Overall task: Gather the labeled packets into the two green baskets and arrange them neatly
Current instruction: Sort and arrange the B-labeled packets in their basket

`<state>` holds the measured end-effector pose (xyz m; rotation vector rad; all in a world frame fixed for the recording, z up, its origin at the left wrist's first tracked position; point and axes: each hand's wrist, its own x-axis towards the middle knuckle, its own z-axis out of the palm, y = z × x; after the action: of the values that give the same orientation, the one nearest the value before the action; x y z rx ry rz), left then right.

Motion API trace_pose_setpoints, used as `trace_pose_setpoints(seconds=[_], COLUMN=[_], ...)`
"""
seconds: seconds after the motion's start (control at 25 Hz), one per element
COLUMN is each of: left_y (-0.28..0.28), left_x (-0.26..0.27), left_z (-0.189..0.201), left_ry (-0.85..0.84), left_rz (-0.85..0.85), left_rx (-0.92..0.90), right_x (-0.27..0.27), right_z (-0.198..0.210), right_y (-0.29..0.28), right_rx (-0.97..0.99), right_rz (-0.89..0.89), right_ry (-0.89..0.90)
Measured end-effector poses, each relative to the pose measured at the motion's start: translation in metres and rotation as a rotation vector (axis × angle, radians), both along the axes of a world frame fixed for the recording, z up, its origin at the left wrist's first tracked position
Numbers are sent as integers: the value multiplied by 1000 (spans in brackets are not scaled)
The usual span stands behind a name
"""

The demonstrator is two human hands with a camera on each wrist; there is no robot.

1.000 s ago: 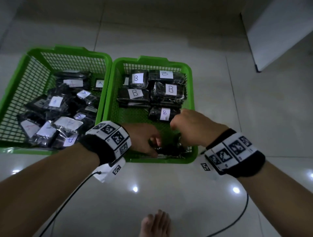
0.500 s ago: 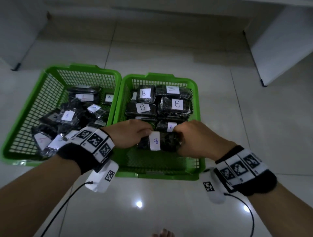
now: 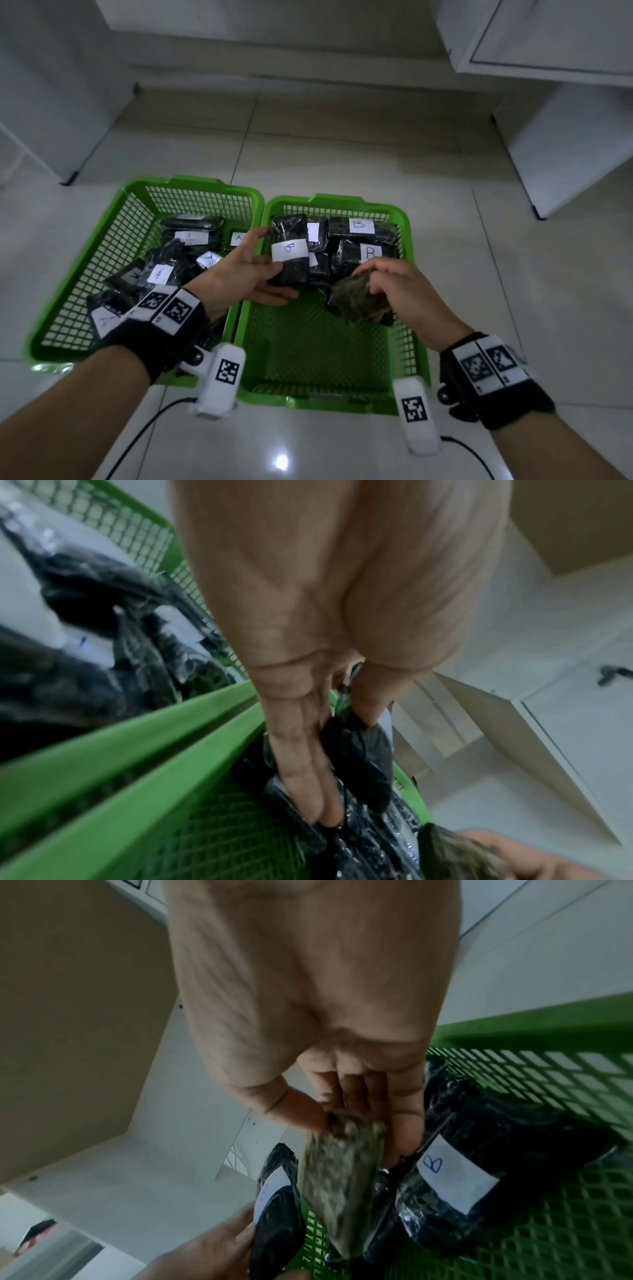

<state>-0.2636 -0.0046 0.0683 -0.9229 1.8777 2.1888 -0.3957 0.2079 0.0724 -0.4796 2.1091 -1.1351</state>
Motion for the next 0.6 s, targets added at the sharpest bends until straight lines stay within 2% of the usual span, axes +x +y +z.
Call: trace_pose_setpoints(seconds=[0.08, 0.12, 0.2, 0.32, 0.44, 0.48, 0.52, 0.6], left_y=[0, 1, 8, 20, 23, 22, 18, 4], left_x=[-2, -3, -6, -10, -10, -8, -6, -2], left_z=[-2, -3, -2, -2, 0, 3, 6, 9], left_ry=[16, 20, 43, 42, 10, -3, -26, -26], left_rz=[65, 99, 147, 157, 167, 131, 63, -84], left_rx=[6, 7, 44, 94, 113, 5, -259, -972], right_x=[-4, -5, -2, 10, 11, 8, 4, -5], right_z=[0, -1, -5, -5, -7, -8, -10, -12], right_y=[-3, -6, -15, -34, -44, -43, -39, -31], right_rx=[-58, -36, 45, 140, 259, 251, 253, 272], right_rz=[-126, -130, 2, 253, 330, 340, 361, 431], right_ry=[-60, -9, 199, 388, 624, 668, 688, 713])
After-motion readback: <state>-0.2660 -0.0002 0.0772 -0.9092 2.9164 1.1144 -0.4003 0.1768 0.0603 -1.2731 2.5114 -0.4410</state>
